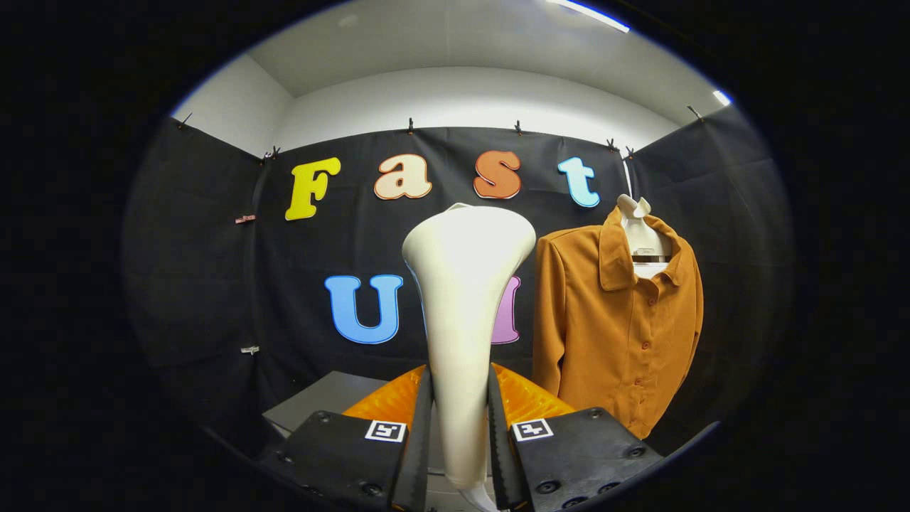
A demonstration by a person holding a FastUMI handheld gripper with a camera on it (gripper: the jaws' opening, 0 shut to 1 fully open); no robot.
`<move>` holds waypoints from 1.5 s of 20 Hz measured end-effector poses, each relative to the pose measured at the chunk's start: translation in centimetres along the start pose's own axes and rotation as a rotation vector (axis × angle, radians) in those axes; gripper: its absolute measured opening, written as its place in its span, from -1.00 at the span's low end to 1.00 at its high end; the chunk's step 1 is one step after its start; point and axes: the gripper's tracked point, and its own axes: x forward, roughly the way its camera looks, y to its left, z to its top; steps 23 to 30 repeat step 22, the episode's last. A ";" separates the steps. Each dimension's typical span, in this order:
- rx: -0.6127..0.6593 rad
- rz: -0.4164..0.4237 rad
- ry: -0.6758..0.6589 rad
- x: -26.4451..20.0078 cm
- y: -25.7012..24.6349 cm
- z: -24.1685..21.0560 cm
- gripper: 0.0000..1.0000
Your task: Iron the clothes twice with a garment steamer, once on the left side and once on the right side.
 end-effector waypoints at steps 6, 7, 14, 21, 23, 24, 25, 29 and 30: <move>-0.002 0.001 -0.003 -0.2 -0.3 0.2 -0.21; -0.003 0.001 -0.002 -0.3 -0.3 0.2 -0.21; -0.007 0.000 -0.013 -0.4 -0.4 0.6 -0.21; -0.008 0.011 -0.001 -0.1 -0.2 0.2 -0.21; -0.011 0.015 -0.001 0.1 -0.1 0.1 -0.21; -0.011 0.015 -0.001 0.1 -0.1 0.1 -0.21; -0.011 0.015 -0.001 0.1 -0.1 0.1 -0.21; -0.011 0.015 -0.001 0.1 -0.1 0.1 -0.21; -0.011 0.015 -0.001 0.1 -0.1 0.1 -0.21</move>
